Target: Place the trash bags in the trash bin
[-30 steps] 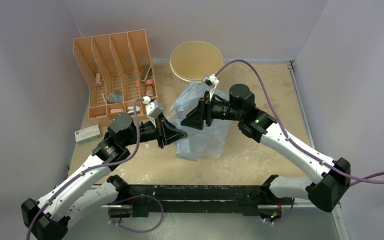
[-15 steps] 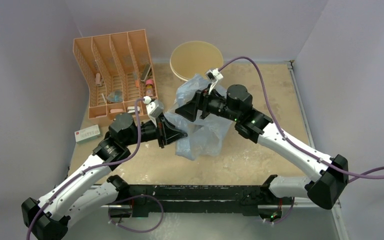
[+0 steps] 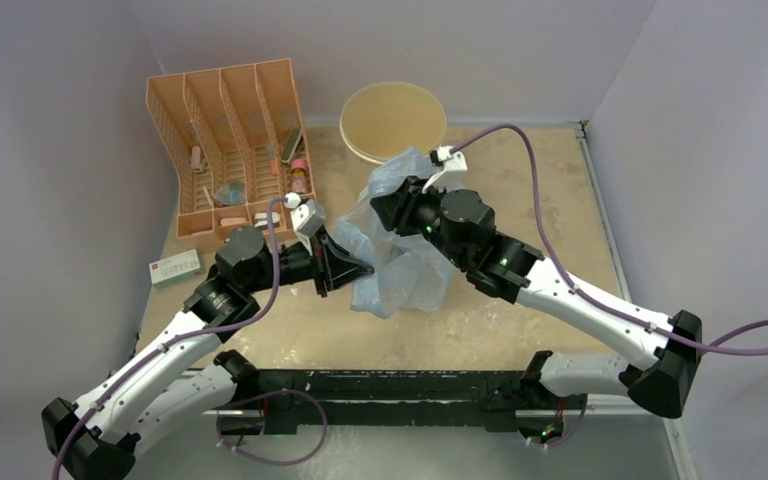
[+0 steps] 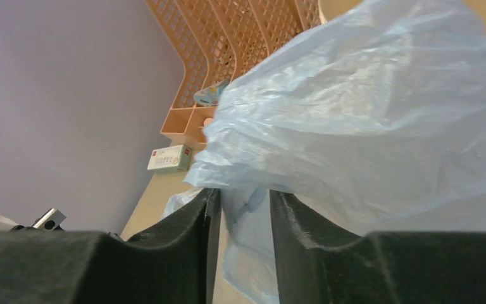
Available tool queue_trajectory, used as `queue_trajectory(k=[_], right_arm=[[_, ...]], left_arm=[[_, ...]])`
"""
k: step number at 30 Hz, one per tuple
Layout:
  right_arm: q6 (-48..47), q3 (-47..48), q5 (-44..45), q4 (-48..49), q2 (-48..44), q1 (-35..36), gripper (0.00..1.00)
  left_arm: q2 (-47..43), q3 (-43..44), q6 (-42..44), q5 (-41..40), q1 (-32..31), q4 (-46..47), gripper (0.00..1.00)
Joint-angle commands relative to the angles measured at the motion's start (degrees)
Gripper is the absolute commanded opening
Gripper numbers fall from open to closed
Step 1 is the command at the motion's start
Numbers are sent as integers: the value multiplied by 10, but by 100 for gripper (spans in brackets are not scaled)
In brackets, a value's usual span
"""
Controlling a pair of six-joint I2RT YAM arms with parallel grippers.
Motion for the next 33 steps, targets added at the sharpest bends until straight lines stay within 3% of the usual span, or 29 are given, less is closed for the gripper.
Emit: queue_trajectory(k=[1,9,12,14,19,22,27,30,33], right_arm=[[-3,30,46,-36,-39,-3,33],[33,-12,79,-133,-132,-41,25],[33,-32,73,-142,-174,-44,46],[21,-43,29,-123,-187,-45,54],[6,-30,-41,-99,-146,-43,61],[52,-27,19,-121,-119,-43,64],[82,-24,81,-146,-109,-42,49],[75,-33,90,-143,-123,-42,31],[60,-44,36,-125,-141,-42,23]], left_arm=[[-11,9,1,-5,3,14,0],[-2,5,-6,0,3,32,0],[10,7,-6,14,3,43,0],[20,13,-5,23,3,46,0],[34,19,-14,39,3,74,0],[40,25,-18,48,3,86,0],[36,31,-20,46,3,80,0],[27,24,-23,31,3,74,0],[27,21,-26,29,3,76,0]])
